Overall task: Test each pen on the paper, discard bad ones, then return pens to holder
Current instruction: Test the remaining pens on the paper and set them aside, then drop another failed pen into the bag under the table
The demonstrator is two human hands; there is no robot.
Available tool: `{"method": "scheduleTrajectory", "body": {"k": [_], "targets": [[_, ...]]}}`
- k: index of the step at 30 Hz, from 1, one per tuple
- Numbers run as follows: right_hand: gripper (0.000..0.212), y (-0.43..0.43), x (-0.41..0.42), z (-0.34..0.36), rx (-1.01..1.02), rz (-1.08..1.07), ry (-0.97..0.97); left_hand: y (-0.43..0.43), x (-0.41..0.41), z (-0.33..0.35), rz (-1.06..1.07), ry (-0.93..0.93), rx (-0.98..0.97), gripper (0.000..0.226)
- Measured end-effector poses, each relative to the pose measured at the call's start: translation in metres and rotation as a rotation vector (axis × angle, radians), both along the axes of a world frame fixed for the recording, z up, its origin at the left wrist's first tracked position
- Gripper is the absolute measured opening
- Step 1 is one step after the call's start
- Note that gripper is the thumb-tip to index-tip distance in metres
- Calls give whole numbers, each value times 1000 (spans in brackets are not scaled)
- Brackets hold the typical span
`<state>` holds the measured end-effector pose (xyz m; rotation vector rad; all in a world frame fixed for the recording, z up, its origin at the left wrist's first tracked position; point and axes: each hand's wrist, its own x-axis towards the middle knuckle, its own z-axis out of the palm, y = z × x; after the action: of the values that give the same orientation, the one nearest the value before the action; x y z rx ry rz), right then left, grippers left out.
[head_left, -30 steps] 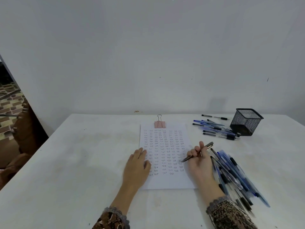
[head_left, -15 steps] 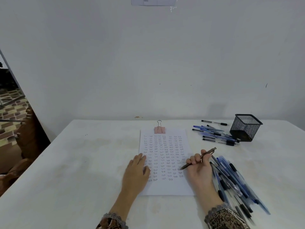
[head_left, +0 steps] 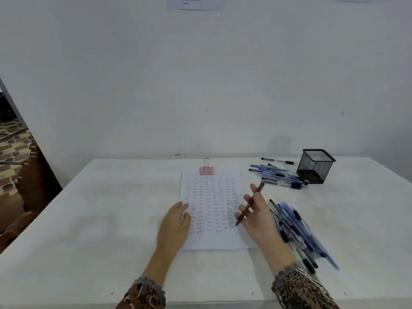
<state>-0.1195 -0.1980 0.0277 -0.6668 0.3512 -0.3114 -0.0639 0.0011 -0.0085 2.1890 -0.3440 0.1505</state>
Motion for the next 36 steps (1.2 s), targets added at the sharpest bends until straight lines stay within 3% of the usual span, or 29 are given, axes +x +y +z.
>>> {"method": "scheduleTrajectory", "body": {"k": [6, 14, 20, 25, 32, 36], "targets": [[22, 11, -45, 19, -546, -49, 104, -20, -39, 0, 15, -177, 90, 32], [15, 41, -111, 2, -825, -256, 239, -23, -101, -4, -172, -187, 114, 37], [13, 61, -181, -31, -861, -390, 351, -18, -164, -24, -340, -261, 80, 47], [14, 55, -237, -70, -843, -495, 494, -37, -216, -46, -528, -353, -10, 37], [13, 23, -306, -153, -757, -557, 739, -87, -265, -107, -720, 9, 91, 53], [11, 2, -338, -212, -704, -537, 888, -117, -283, -158, -797, 103, 183, 34]]}}
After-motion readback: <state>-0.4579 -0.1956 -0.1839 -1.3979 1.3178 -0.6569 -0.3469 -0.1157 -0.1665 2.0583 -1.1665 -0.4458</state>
